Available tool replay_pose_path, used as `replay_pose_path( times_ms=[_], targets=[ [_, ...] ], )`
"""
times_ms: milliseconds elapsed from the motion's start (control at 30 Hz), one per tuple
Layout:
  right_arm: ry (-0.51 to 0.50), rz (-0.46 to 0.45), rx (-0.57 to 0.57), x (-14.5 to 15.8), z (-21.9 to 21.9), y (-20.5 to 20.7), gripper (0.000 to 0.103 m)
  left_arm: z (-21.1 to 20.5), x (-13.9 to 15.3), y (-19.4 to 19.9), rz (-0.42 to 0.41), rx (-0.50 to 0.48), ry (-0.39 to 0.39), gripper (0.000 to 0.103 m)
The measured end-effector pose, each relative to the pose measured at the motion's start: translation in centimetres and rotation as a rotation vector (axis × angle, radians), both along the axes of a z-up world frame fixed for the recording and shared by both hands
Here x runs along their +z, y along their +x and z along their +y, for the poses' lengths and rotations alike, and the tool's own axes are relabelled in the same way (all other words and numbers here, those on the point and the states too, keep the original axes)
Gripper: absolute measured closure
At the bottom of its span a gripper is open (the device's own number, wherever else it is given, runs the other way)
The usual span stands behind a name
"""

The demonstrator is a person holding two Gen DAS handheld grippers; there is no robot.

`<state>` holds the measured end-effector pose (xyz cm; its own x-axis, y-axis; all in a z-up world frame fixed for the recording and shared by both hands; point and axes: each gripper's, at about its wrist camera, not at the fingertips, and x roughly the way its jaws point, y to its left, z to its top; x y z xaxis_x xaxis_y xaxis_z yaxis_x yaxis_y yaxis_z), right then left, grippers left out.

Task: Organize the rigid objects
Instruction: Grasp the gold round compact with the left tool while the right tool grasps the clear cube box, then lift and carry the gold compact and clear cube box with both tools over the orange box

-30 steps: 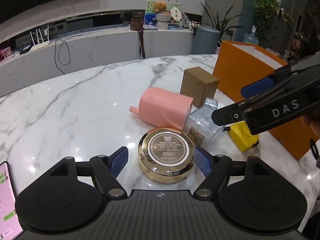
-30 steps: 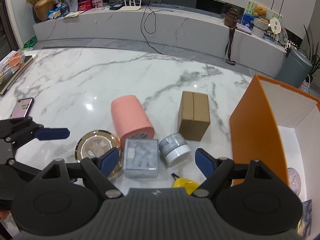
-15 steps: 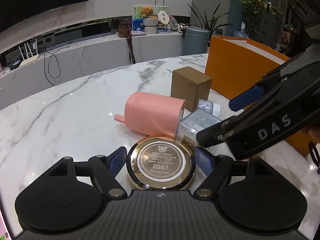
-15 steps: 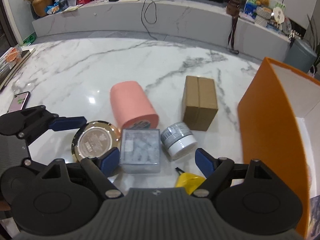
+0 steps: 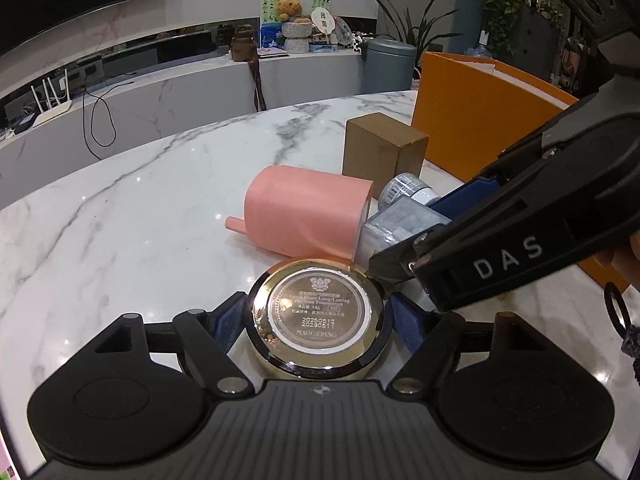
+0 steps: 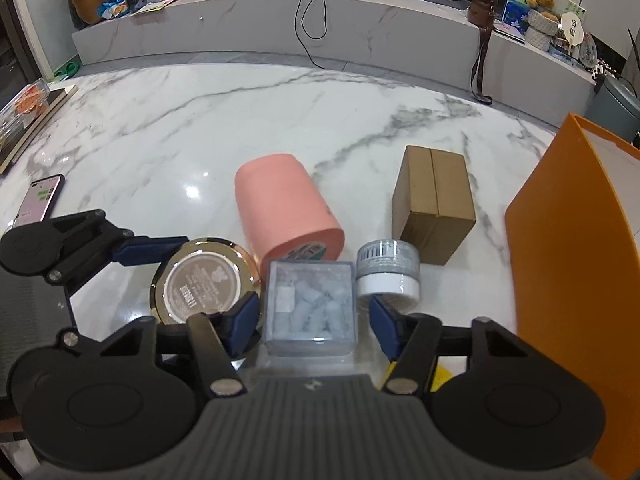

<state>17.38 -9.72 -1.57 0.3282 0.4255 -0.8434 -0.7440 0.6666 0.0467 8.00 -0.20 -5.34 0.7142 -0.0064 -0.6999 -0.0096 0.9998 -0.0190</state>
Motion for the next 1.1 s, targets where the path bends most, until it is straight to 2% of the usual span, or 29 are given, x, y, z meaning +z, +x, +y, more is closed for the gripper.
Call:
replay_pose_path(
  times_ms=[33, 133, 467, 1100],
  targets=[
    [0.005, 0.007, -0.005, 0.0, 0.0, 0.1, 0.046, 0.0, 0.0, -0.1, -0.001, 0.001, -0.001, 0.015],
    [-0.009, 0.032, -0.009, -0.6, 0.2, 0.4, 0.056, 0.4, 0.1, -0.2, 0.004, 0.003, -0.028, 0.015],
    [-0.025, 0.034, 0.019, -1.1, 0.8, 0.0, 0.056, 0.8, 0.5, -0.5, 0.018, 0.019, -0.039, 0.016],
    [0.032, -0.008, 0.009, 2.5, -1.5, -0.7, 0.056, -0.5, 3.0, -2.1, -0.031, 0.047, -0.038, 0.016]
  ],
)
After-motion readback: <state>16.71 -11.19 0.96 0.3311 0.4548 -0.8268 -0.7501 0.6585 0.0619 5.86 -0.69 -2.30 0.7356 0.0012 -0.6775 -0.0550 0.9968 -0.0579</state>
